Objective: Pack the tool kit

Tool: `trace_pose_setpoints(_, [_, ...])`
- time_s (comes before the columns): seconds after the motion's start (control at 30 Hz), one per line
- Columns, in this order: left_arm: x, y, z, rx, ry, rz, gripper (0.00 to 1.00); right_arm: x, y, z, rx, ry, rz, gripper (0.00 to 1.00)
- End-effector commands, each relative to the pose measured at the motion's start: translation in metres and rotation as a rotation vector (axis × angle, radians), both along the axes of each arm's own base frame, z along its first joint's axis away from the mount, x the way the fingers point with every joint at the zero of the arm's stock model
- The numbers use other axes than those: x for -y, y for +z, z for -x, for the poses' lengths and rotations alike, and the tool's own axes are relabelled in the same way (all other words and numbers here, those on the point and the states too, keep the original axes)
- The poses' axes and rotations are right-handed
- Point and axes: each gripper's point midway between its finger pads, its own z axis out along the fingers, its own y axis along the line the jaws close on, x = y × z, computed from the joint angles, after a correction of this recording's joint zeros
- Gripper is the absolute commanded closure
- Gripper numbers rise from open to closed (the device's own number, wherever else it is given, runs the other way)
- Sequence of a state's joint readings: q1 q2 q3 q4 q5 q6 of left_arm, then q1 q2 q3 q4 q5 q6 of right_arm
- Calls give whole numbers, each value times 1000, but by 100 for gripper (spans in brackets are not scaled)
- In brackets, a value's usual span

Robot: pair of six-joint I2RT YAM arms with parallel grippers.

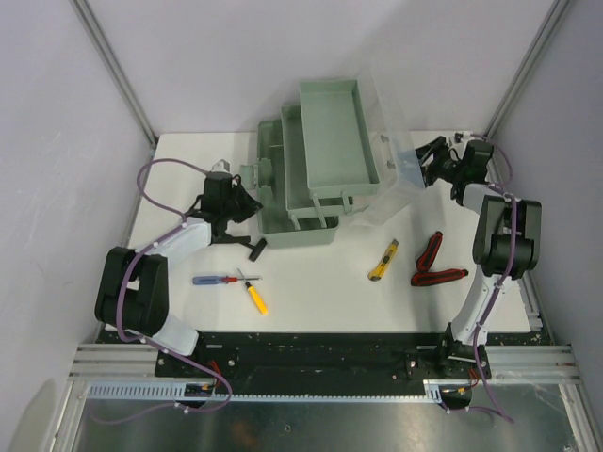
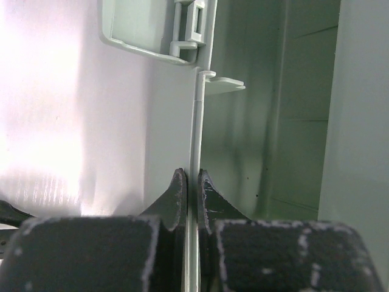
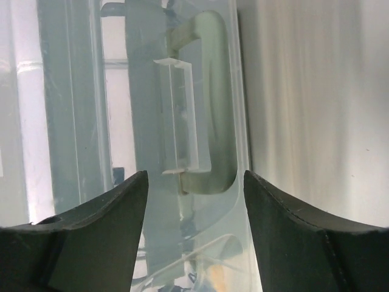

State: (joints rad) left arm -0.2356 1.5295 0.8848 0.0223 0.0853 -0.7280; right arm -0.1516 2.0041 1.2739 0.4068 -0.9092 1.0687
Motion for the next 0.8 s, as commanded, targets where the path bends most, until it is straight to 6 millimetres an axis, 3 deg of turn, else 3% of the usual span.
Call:
trace_pose_setpoints(0.0, [-17,-5,0,-34,39,-43,100,1,17,13,58,20,113,31])
trace_pose_setpoints(0.17, [-13,-10,0,-46,11,-38,100,-2,0,15,16,15,152,30])
trace_pose_setpoints(0.4, [-14,-11,1,-47,8,-45,100,8,-35,19,-48,-10,217,32])
trace_pose_setpoints(0.77, [-5,-24,2,-85,-40,-25,100,27,-67,26,-111,-35,289,37])
